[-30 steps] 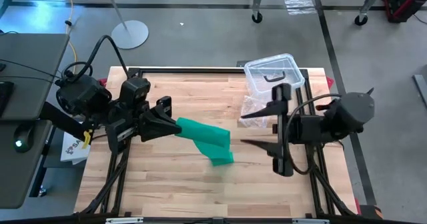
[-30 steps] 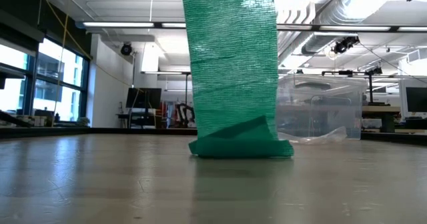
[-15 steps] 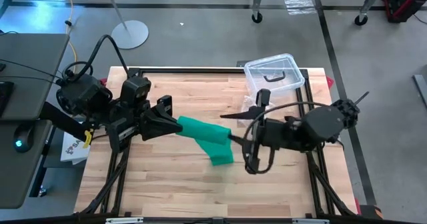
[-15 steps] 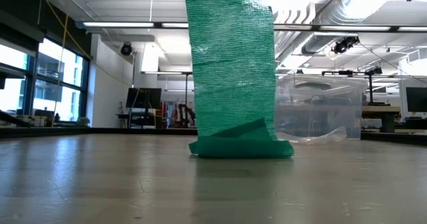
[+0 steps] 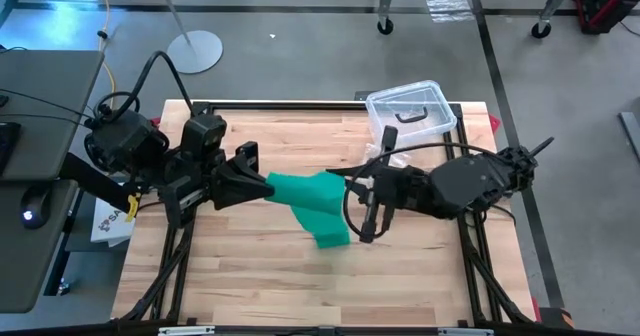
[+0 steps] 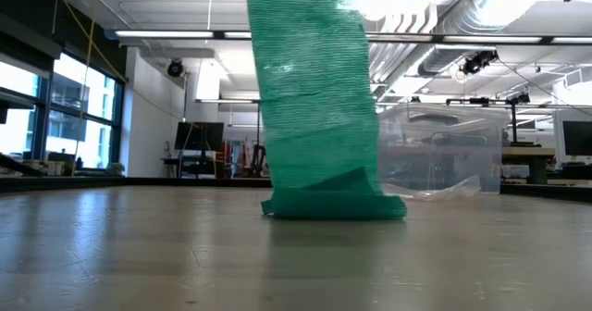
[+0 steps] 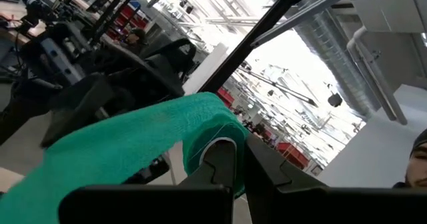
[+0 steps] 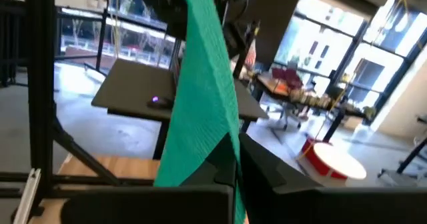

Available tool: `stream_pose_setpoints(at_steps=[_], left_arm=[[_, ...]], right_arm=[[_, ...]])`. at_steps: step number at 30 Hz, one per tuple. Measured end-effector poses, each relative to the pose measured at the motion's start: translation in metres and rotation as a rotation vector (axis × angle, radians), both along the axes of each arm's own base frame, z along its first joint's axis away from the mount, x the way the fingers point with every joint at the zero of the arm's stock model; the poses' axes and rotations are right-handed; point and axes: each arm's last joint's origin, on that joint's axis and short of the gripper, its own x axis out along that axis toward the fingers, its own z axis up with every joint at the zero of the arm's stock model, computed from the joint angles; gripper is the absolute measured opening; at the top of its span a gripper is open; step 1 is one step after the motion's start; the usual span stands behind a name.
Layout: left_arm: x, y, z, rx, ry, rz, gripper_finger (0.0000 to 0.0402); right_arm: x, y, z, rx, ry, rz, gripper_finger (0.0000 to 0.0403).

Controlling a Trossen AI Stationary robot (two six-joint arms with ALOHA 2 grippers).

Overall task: Roll bandage
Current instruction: Roll the green bandage

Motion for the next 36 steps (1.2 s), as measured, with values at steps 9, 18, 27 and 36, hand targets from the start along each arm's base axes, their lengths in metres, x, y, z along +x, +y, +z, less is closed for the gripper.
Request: stream_pose_setpoints(at_steps=[9,18,27,36], left_arm=[[0.000,0.000,0.000,-0.002,-0.002,-0.007,0.0008],[0.001,-0.002,-0.004,-0.032,0.050,-0.040,0.0008],[0.003,-0.003,-0.005,-0.046,0.056,-0.057,0.0008],[0.003,-0.003,-0.005,-0.044,0.056,-0.064,0.0008]], right_arm=[[-0.001,-0.004,0.008,-0.110,-0.030,-0.106,0.0001],[-0.007,-0.009,0.035,-0.410,-0.120,-0.234,0.0000],[-0.014,-0.029,0.048,-0.474,-0.110,-0.348,0.0000],[-0.006,-0.046,0.023,-0.338,0.030,-0.309,0.0000]])
